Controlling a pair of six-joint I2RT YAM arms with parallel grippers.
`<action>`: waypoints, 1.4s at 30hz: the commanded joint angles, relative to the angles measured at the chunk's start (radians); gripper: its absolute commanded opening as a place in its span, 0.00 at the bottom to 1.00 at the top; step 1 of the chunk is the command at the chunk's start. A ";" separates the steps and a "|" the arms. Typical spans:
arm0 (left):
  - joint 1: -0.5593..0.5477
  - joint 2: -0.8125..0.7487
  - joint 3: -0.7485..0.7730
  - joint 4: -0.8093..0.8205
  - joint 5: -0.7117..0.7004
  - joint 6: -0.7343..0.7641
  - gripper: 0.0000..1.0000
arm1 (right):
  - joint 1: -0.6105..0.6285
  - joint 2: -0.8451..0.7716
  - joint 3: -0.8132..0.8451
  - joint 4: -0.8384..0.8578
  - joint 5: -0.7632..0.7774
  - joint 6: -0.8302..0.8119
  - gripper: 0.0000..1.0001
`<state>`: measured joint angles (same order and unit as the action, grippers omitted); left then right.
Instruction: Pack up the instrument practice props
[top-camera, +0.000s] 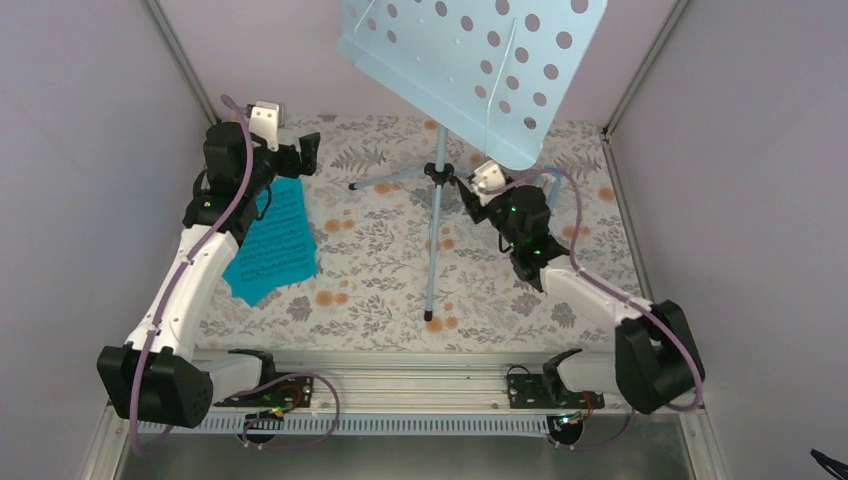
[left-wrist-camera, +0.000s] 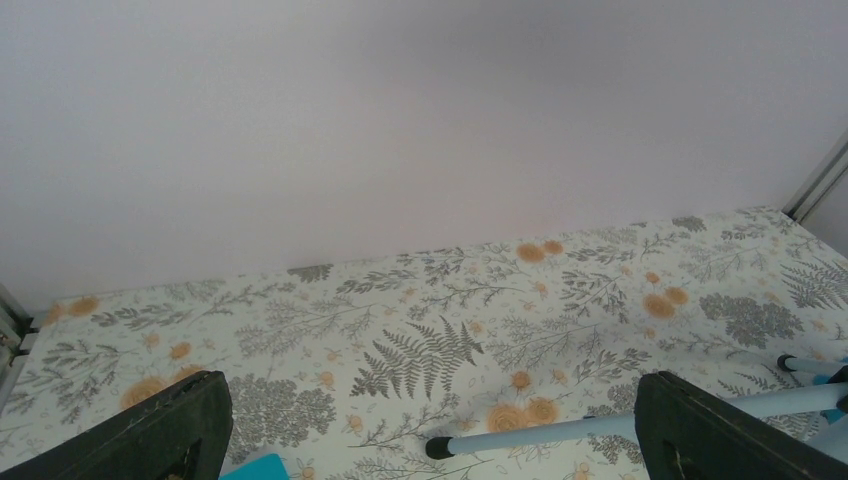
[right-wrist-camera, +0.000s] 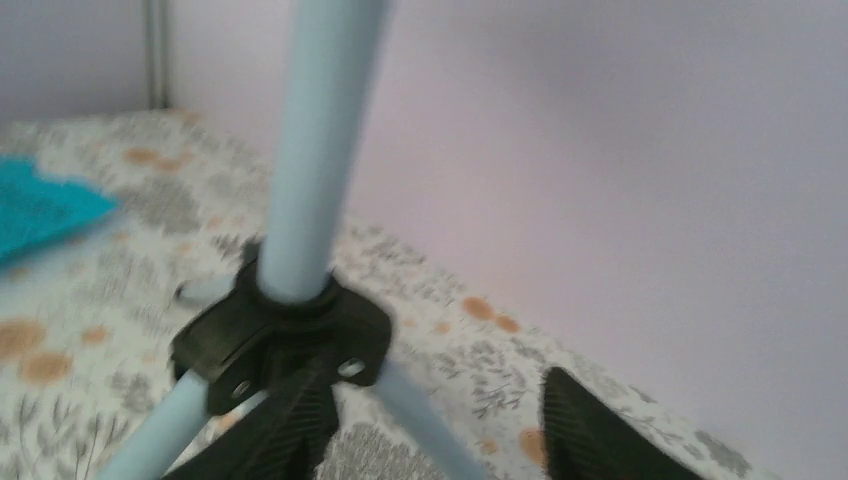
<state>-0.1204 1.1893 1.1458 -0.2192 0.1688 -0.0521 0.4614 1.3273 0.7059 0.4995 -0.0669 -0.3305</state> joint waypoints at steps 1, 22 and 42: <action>-0.001 0.003 0.009 0.004 0.006 0.005 1.00 | -0.023 -0.151 -0.049 0.063 0.169 0.212 0.62; -0.002 0.006 0.019 -0.010 -0.020 0.010 1.00 | -0.052 -0.068 -0.038 0.073 -0.403 1.729 0.77; -0.001 -0.020 0.019 -0.015 -0.067 0.023 1.00 | -0.072 0.137 -0.089 0.426 -0.360 2.123 0.62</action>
<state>-0.1204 1.1919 1.1458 -0.2268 0.1120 -0.0402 0.4019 1.4429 0.5961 0.8387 -0.4530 1.7191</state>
